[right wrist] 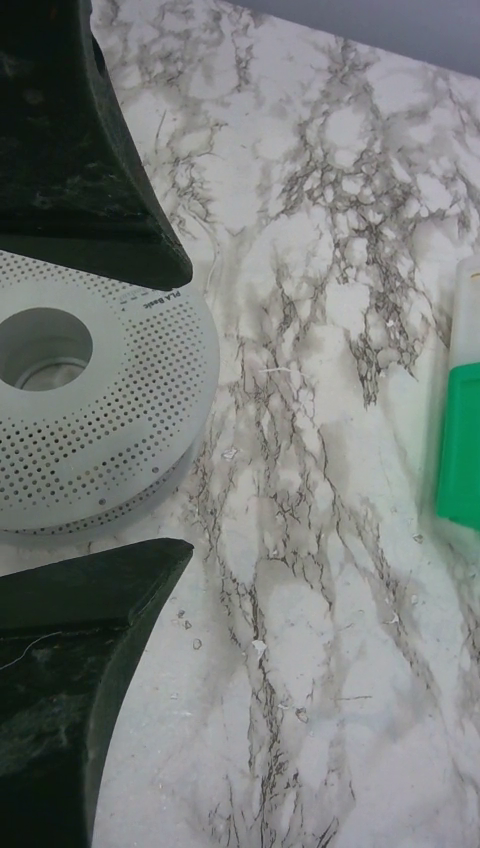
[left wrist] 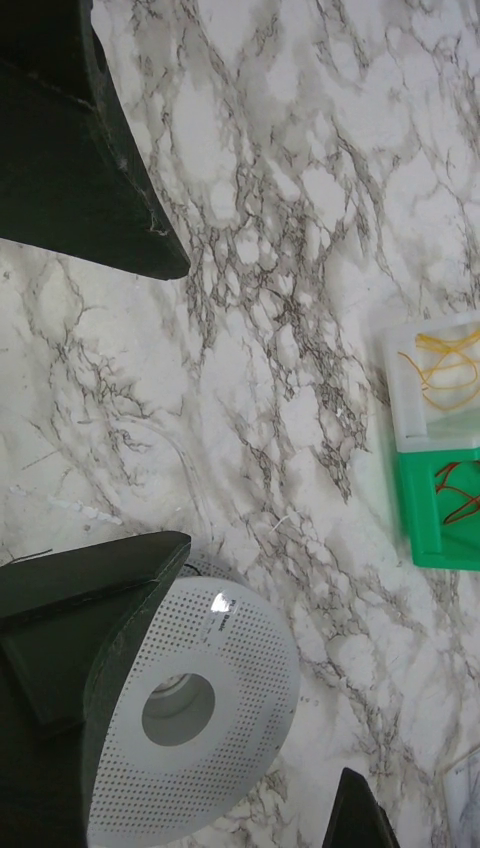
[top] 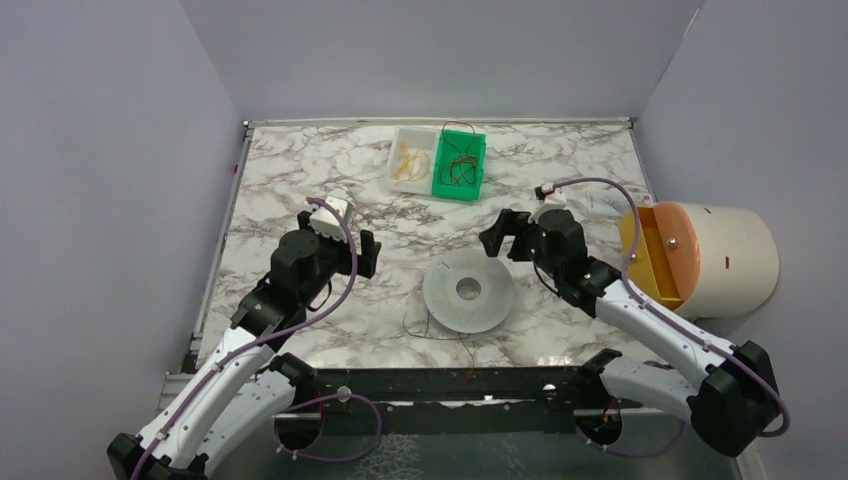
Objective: Wrap the cables
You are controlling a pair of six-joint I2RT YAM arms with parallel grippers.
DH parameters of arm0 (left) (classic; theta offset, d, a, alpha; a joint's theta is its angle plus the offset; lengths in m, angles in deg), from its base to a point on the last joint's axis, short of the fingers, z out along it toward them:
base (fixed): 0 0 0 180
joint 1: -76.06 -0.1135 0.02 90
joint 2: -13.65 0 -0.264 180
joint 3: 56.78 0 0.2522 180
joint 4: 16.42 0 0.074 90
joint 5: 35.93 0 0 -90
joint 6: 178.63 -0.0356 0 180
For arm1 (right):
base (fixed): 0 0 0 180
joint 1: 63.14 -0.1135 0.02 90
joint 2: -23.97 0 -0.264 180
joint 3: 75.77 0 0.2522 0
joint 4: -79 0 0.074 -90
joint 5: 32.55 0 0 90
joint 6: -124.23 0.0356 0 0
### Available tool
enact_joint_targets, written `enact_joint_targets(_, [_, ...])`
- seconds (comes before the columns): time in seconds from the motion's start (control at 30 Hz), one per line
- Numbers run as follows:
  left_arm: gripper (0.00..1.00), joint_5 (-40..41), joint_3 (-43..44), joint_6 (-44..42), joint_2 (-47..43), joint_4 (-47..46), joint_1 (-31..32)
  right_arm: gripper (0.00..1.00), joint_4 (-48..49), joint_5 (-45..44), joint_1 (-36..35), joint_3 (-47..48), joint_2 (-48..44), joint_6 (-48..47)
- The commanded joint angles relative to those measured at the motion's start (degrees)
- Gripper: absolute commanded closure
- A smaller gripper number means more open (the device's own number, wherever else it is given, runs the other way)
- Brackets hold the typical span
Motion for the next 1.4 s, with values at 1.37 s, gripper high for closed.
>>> enact_joint_targets(1.37, [0.01, -1.6, 1.0, 2.2, -6.9, 1.3, -0.4, 0.34, -6.5, -1.0, -0.1, 54.7, 51.9, -1.4])
